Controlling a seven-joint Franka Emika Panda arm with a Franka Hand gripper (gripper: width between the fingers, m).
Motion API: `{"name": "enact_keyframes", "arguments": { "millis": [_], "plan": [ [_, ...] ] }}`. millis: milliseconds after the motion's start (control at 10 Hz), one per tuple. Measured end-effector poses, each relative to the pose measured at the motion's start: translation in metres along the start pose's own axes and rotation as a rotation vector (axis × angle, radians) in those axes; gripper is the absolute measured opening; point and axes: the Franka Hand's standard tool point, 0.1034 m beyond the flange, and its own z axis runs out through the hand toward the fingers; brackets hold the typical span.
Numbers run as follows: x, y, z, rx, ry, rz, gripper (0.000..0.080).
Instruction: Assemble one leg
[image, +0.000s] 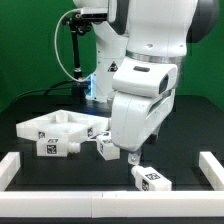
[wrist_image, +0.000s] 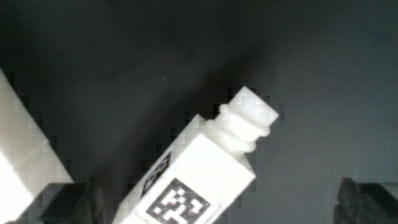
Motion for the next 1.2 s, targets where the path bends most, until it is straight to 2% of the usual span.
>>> {"name": "enact_keyframes", "arguments": {
  "millis": [100,200,300,500,600,900,1000,1100,1200],
  "plan": [
    [0.003,0.001,0.006,0.023,0.009,0.064,0.0650],
    [0.008,0.005,0.013,0.071,0.016,0.138,0.0650],
    [0.012,0.009,0.021,0.091,0.027,0.168,0.0650],
    [0.020,0.005,0.039,0.077,0.045,0.158,0.0650],
    [0.020,0.004,0.043,0.080,0.042,0.157,0.0650],
    [0.020,0.004,0.043,0.080,0.042,0.157,0.0620],
    [0.020,0.004,0.043,0.080,0.042,0.157,0.0441],
    [0.020,0.004,0.043,0.080,0.042,0.157,0.0441],
    [0.020,0.004,0.044,0.080,0.042,0.157,0.0268]
  ]
}}
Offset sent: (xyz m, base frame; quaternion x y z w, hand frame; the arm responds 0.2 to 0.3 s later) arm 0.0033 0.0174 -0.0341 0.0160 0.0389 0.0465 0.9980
